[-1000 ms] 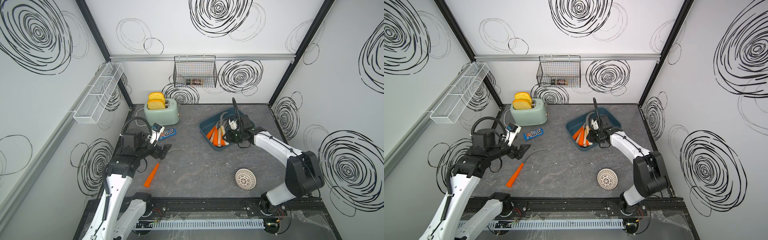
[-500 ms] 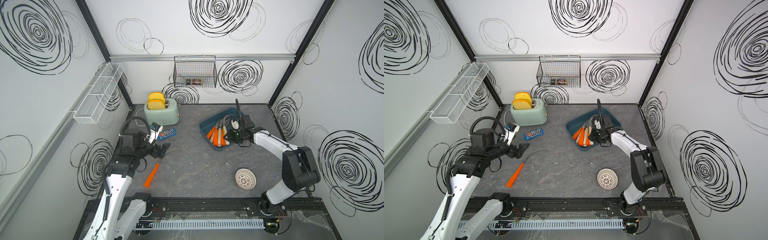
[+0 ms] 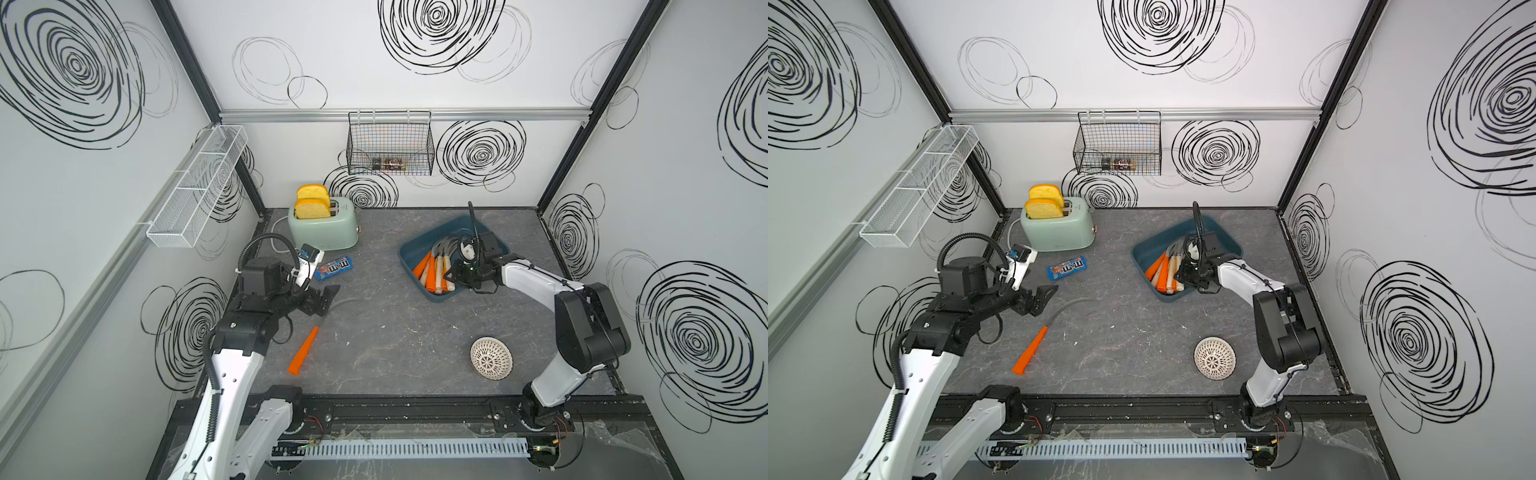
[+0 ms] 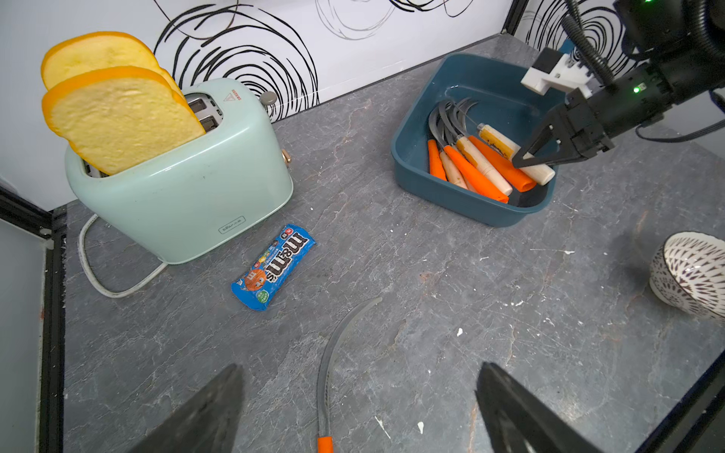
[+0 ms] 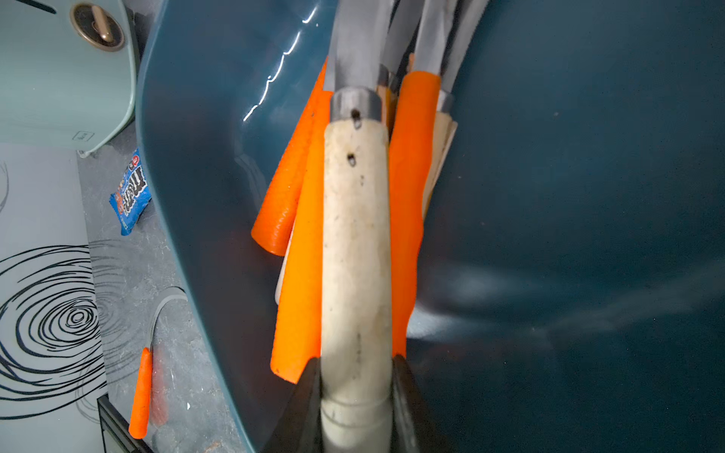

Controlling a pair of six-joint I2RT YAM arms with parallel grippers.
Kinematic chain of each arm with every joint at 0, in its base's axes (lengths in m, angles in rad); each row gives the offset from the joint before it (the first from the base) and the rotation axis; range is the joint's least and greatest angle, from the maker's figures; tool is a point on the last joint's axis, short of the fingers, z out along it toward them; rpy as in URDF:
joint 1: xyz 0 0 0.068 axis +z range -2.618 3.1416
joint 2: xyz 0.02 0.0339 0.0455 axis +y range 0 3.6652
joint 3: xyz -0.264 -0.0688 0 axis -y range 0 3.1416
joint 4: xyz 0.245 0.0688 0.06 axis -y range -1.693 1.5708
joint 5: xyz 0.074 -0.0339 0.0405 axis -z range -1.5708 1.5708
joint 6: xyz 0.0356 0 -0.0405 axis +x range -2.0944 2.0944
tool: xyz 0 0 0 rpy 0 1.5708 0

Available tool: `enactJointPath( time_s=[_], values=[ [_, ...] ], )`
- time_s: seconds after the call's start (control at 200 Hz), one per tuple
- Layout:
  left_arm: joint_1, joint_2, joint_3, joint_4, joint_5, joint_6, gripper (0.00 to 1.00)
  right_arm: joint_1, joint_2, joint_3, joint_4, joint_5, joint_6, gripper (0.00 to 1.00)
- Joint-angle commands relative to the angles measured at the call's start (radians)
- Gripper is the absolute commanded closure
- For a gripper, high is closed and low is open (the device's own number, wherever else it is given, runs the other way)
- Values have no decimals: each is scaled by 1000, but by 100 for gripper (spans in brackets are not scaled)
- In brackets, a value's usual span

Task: Put small sickles into storage boxes
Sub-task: Place the sickle in the storage box.

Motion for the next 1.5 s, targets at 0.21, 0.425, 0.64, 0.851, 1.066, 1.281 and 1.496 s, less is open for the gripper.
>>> enactJointPath(
  time_s=[0.21, 0.425, 0.64, 0.851, 1.066, 1.281, 1.496],
  values=[
    [30, -14, 10, 26, 25, 6, 4, 15, -2, 33, 10, 9, 8, 70],
    [56, -12, 18, 33, 30, 5, 4, 44, 2, 65, -26, 44, -11, 58],
    [92, -9, 24, 50, 13, -13, 4, 54, -63, 57, -52, 120, -24, 57],
    [164, 6, 10, 15, -4, 70, 4, 93, -143, 78, -88, 181, -52, 58],
    [308, 54, -32, -150, 95, 331, 4, 171, -182, 93, -106, 208, -90, 59],
    [346, 131, -63, -309, 111, 584, 4, 225, -204, 70, -83, 224, -96, 59],
    [299, 173, -155, -368, -21, 698, 4, 233, -216, 39, -57, 213, -98, 60]
  ],
)
